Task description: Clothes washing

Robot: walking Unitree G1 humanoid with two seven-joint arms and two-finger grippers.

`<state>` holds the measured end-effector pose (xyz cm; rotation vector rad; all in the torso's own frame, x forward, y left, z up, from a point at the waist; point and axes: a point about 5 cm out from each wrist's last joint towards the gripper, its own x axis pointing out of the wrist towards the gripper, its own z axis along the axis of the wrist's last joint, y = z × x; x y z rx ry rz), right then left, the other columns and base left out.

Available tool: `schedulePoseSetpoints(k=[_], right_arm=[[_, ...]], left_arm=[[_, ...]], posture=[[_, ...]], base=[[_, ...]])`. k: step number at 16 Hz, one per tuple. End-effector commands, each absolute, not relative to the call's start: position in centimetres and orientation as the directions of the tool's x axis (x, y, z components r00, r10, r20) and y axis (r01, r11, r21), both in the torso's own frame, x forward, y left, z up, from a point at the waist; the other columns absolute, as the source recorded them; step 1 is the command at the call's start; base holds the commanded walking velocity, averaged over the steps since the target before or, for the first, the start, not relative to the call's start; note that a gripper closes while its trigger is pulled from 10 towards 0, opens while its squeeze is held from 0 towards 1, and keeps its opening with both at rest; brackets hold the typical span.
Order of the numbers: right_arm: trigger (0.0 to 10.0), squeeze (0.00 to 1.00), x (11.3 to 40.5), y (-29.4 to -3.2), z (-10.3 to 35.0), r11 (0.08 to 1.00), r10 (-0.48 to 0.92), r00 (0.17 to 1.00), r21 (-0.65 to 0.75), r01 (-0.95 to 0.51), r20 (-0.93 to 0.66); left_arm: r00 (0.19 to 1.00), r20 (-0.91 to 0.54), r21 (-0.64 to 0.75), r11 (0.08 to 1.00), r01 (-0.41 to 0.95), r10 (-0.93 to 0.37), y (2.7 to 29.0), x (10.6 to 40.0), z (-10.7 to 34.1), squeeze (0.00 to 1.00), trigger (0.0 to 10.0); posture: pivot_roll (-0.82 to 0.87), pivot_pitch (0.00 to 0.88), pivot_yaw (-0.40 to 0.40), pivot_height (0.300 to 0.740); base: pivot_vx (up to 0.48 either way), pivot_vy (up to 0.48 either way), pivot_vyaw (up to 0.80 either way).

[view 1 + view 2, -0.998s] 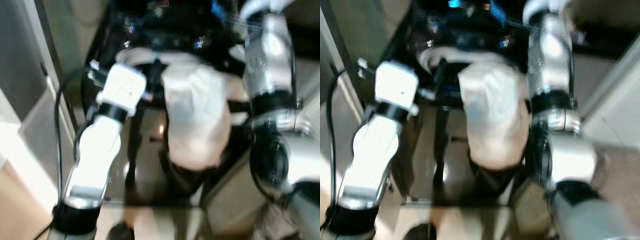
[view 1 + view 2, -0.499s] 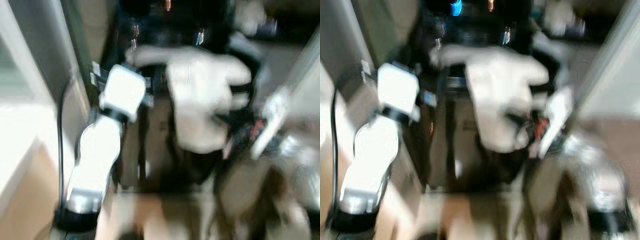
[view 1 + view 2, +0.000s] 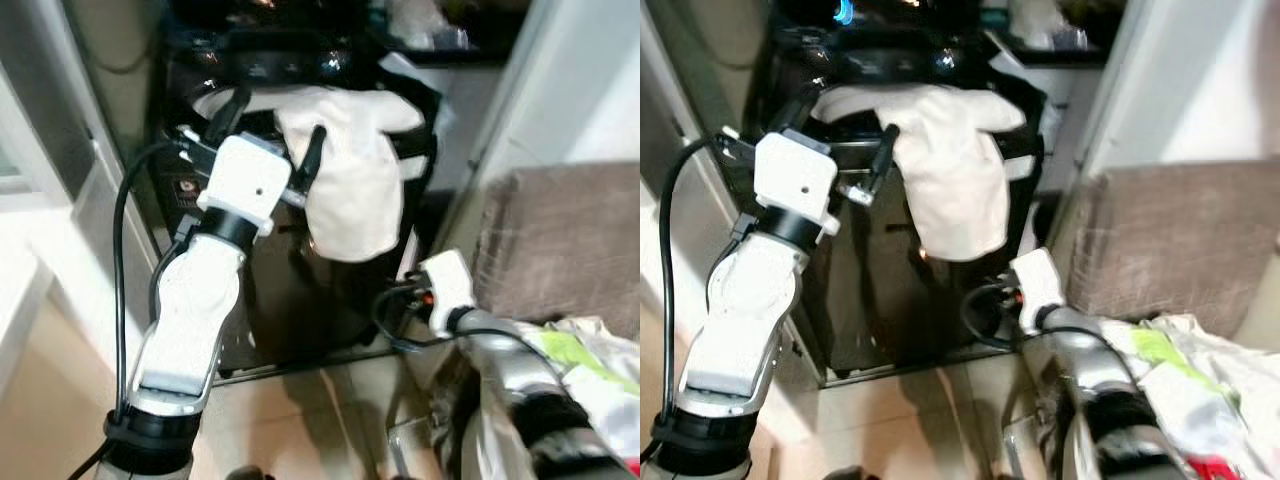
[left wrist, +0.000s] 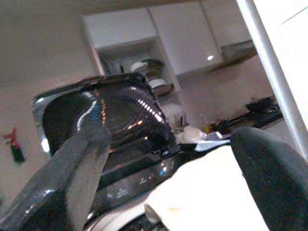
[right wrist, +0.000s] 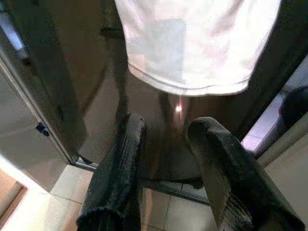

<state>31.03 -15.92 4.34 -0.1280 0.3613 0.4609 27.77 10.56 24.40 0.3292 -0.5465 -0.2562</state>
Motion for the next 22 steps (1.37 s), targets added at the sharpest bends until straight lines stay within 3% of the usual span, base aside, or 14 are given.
schedulePoseSetpoints(k=[1,3,4,6,7,9,11,14,17,22], right_arm=[[10.0,0.0,32.0,-15.3,4.5,0.896,0.35,0.865,-0.141,-0.421,-0.361],[10.0,0.0,33.0,-14.5,5.0,0.922,0.277,0.903,-0.173,-0.346,-0.329],[10.0,0.0,34.2,-13.7,6.3,0.955,0.241,0.933,-0.108,-0.278,-0.267],[10.0,0.0,34.7,-12.5,7.5,0.959,0.263,0.945,-0.056,-0.278,-0.193],[10.0,0.0,34.5,-12.5,8.3,0.958,0.268,0.954,-0.067,-0.279,-0.136],[10.0,0.0,33.5,-14.1,8.6,0.973,0.201,0.978,-0.102,-0.207,-0.063],[10.0,0.0,31.3,-15.4,8.1,0.972,0.209,0.977,-0.107,-0.211,-0.026],[10.0,0.0,29.8,-16.4,6.8,0.974,0.19,0.979,-0.111,-0.197,-0.077],[10.0,0.0,31.3,-15.5,7.8,0.975,0.206,0.977,-0.072,-0.21,-0.06],[10.0,0.0,32.2,-15.9,7.7,0.983,0.166,0.983,-0.071,-0.172,-0.078]], left_arm=[[0.854,0.438,0.338,0.932,0.133,-0.281,11.1,28.1,24.0,0.0,10.0],[0.887,0.399,0.347,0.934,0.088,-0.232,12.0,28.3,23.2,0.0,10.0],[0.921,0.345,0.328,0.942,0.064,-0.182,12.7,28.7,21.7,0.0,10.0],[0.966,0.238,0.253,0.967,0.041,-0.103,13.7,29.0,18.8,0.0,10.0],[0.994,0.089,0.237,0.971,0.036,-0.059,14.5,28.9,15.4,0.0,10.0],[0.993,-0.102,0.219,0.973,0.077,-0.056,15.4,27.3,10.4,0.0,10.0],[0.959,-0.236,0.28,0.933,0.224,-0.16,15.1,24.7,6.9,0.0,10.0],[0.975,-0.177,0.246,0.954,0.174,-0.132,14.3,24.5,7.3,0.0,10.0],[0.991,-0.07,0.292,0.947,0.133,-0.118,13.5,26.6,9.1,0.0,10.0],[0.994,-0.037,0.35,0.93,0.11,-0.103,14.0,27.6,9.9,0.0,10.0]], posture=[[0.11,0.054,-0.024,0.74],[0.12,0.051,-0.029,0.74],[0.12,0.049,-0.034,0.74],[0.12,0.03,-0.051,0.74],[0.11,0.026,-0.053,0.74],[0.08,0.022,-0.059,0.74],[0.04,0.017,-0.055,0.74],[0.02,0.012,-0.05,0.74],[0.01,0.007,-0.047,0.74],[0.02,0.011,-0.044,0.74]], base=[[0.0,0.0,0.0],[0.0,0.0,0.0],[0.0,0.0,0.0],[0.0,0.0,0.0],[0.0,0.0,0.0],[0.0,0.0,0.0],[0.0,0.0,0.0],[0.0,0.0,0.0],[0.0,0.0,0.16],[0.0,0.0,0.21]])
